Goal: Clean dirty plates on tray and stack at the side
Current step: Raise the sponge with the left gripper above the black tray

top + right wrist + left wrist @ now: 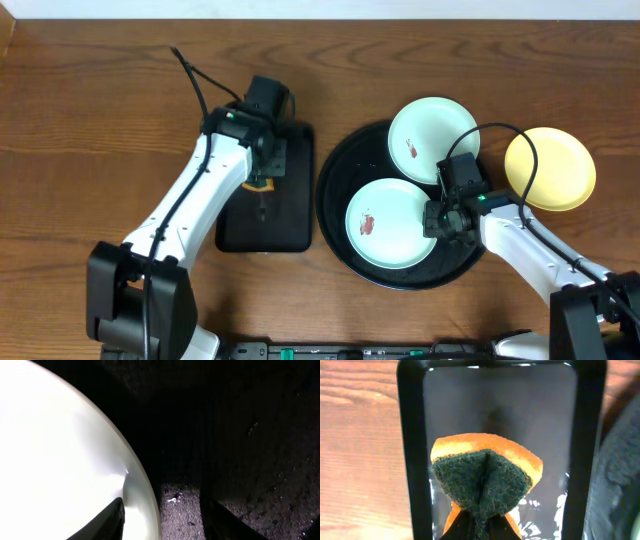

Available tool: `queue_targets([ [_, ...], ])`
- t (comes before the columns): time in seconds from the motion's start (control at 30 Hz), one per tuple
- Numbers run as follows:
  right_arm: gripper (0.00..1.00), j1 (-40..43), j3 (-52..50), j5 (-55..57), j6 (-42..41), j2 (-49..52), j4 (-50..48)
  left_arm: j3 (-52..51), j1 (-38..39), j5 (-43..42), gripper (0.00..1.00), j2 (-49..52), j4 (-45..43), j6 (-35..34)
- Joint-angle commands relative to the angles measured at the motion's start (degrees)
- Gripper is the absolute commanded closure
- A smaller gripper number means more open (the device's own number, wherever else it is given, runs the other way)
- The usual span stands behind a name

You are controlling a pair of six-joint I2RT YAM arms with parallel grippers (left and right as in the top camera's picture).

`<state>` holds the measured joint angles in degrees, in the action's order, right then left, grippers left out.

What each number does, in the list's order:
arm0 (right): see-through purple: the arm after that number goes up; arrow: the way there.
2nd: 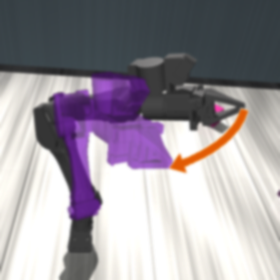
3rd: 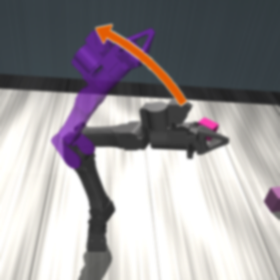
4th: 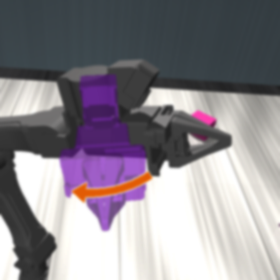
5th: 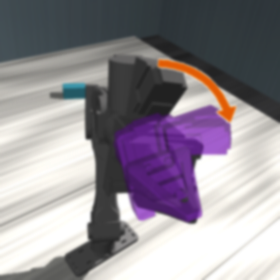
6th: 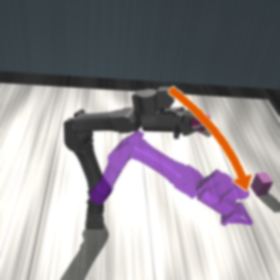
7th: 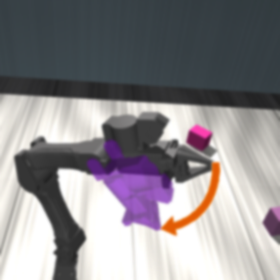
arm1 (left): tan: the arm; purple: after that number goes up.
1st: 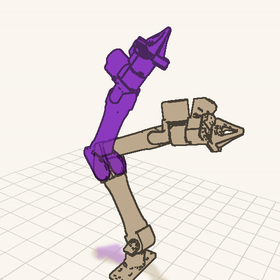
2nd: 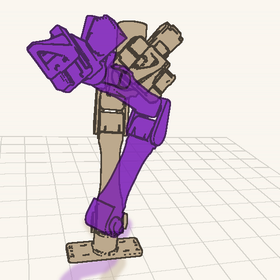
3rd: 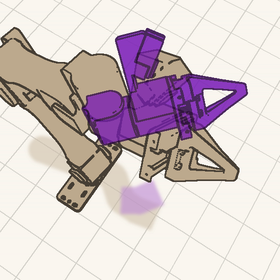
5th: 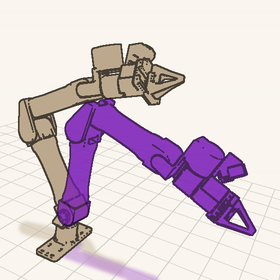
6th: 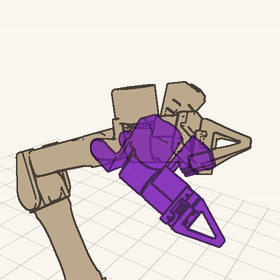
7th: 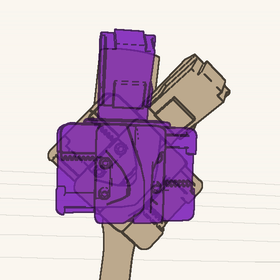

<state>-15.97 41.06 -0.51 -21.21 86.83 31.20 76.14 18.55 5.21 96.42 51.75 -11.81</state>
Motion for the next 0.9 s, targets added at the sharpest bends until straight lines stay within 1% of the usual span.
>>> queue_targets([
  [0.0, 0.53, 0.20, -0.55, 0.26, 0.72, 0.28, -0.63, 2.01, 0.07, -1.51, 0.92, -1.16, 1.42, 2.10],
  [0.1, 0.57, 0.17, -0.55, 0.26, 0.72, 0.28, -1.03, 2.01, -0.42, -2.34, 0.93, -1.01, 0.04, 2.75],
  [0.2, 0.68, 0.17, -0.55, 0.22, 0.72, 0.28, -1.01, 1.97, -0.52, -4.20, 0.93, -1.01, 1.14, 2.69],
  [0.27, 0.80, 0.17, -0.55, 0.02, 0.70, 0.28, -0.83, 1.88, -0.52, -4.42, 0.92, -0.96, 1.16, 2.56],
  [0.3, 0.83, 0.17, -0.55, 0.00, 0.70, 0.28, -0.76, 1.88, -0.52, -4.46, 0.92, -0.96, 1.16, 2.56],
  [0.4, 0.87, 0.13, -0.57, -0.61, 0.70, 0.28, -0.63, 1.88, -0.52, -4.87, 0.92, -0.96, 1.44, 2.47],
  [0.43, 0.89, 0.13, -0.57, -0.57, 0.70, 0.28, -0.63, 1.88, -0.52, -4.85, 0.93, -0.96, 1.55, 2.05],
  [0.5, 0.99, 0.13, -0.57, 0.37, 0.70, 0.28, -0.68, 1.75, -0.48, -5.03, 0.93, -0.94, 1.49, 1.68],
  [0.7, 0.99, 0.13, -0.57, 0.68, 0.70, 0.28, -1.46, 1.70, -0.48, -2.14, 0.93, -0.94, -0.48, 2.78],
  [0.87, 0.99, 0.13, -0.57, 0.68, 1.20, 0.28, -2.21, 1.70, -0.48, -2.16, 0.92, -0.92, -2.14, 1.46],
])
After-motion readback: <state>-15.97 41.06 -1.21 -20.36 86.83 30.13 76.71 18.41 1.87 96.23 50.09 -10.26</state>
